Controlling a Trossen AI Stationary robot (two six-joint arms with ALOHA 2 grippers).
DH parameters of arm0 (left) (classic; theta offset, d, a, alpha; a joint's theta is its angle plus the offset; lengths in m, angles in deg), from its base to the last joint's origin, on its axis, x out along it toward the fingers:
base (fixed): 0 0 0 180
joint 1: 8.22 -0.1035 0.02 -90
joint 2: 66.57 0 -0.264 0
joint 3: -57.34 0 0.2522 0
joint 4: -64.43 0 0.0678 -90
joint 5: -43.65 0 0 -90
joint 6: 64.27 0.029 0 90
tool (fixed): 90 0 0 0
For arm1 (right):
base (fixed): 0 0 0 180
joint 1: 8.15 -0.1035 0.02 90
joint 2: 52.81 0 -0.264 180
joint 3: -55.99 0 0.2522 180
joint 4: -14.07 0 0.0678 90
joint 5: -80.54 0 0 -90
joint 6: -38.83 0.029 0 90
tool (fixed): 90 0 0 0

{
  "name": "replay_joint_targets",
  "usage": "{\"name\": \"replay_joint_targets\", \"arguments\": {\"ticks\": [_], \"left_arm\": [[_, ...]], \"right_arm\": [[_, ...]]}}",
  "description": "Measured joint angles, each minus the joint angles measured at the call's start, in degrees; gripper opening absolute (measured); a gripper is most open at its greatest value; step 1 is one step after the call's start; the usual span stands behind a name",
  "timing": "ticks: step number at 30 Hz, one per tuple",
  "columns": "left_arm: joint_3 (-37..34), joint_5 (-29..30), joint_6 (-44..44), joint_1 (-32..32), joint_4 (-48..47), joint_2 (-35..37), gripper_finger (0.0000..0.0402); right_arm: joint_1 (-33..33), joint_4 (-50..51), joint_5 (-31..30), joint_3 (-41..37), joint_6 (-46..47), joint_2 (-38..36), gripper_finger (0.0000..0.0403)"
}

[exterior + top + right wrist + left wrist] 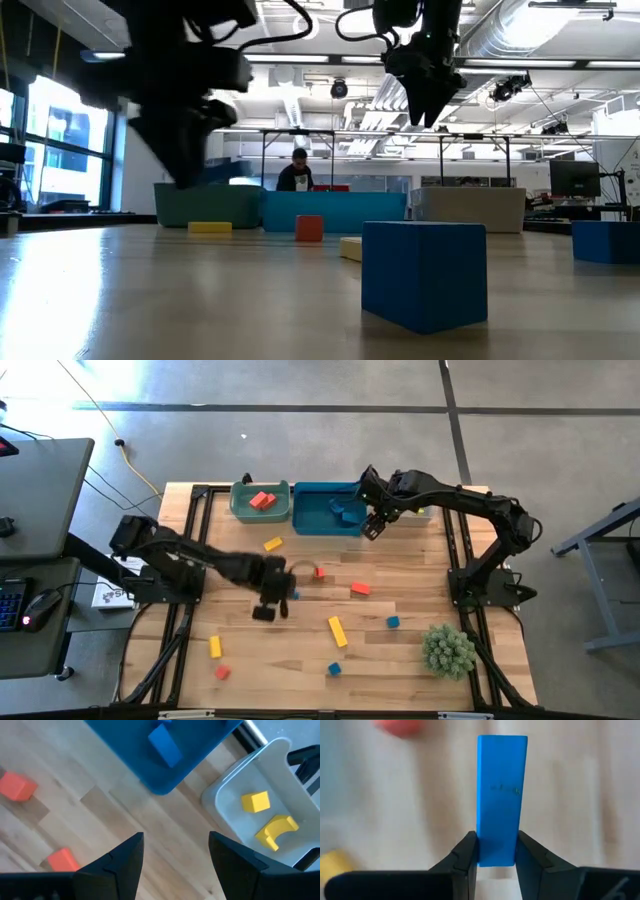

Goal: Sort & place blocks by color
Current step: Put the blue block into the blue bin

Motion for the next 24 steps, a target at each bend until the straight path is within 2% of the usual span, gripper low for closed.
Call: {"name": "replay_joint_targets", "arguments": {"ticks": [8,14,20,24], "left_arm": [[0.1,-0.2,4.3,-12.7,7.2,2.4,0.0072],[0.1,-0.4,4.6,-21.3,16.0,2.4,0.0072],[0.1,-0.4,0.6,-28.0,28.5,2.4,0.0072],[0.1,-1.6,-1.0,-31.8,33.3,2.4,0.0072]], "right_arm": [[4.4,-3.0,0.5,0.0,-4.9,0.0,0.0211],[7.0,-5.9,2.8,0.0,-8.3,0.0,0.0211],[9.1,-8.9,3.7,0.0,-10.3,0.0,0.0211],[10.2,-10.6,3.7,0.0,-10.3,0.0,0.0211]]}}
